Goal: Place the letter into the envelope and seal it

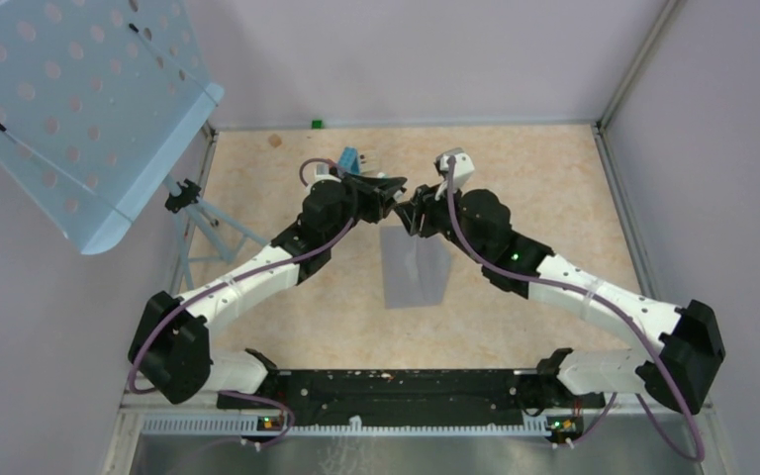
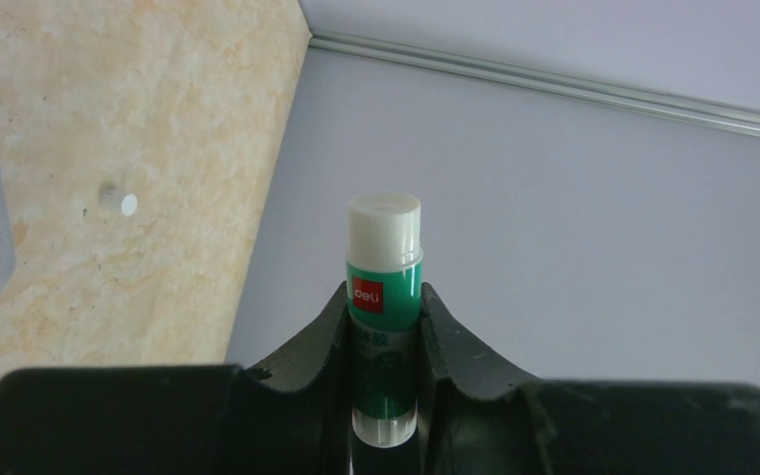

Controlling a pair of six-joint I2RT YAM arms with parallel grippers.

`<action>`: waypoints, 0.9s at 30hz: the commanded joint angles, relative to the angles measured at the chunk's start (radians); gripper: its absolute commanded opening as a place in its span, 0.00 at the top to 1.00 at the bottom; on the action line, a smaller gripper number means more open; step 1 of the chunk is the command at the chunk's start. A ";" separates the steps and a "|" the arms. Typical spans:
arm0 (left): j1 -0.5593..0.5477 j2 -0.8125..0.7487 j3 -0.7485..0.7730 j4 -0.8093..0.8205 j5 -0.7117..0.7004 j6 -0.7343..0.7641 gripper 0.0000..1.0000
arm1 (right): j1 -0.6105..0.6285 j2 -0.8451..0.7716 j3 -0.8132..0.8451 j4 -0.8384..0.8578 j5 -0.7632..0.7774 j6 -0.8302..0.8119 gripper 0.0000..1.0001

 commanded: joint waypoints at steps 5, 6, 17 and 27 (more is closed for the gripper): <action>-0.001 -0.005 0.036 0.058 0.024 -0.018 0.95 | 0.025 0.043 0.080 0.094 0.047 -0.037 0.61; -0.001 -0.005 0.036 0.058 0.026 -0.019 0.95 | 0.025 0.049 0.080 0.100 0.050 -0.036 0.62; -0.001 -0.015 0.033 0.065 0.033 -0.030 0.95 | 0.027 0.118 0.085 0.139 0.100 -0.049 0.70; 0.000 -0.017 0.031 0.070 0.037 -0.041 0.95 | 0.027 0.136 0.093 0.150 0.136 -0.045 0.96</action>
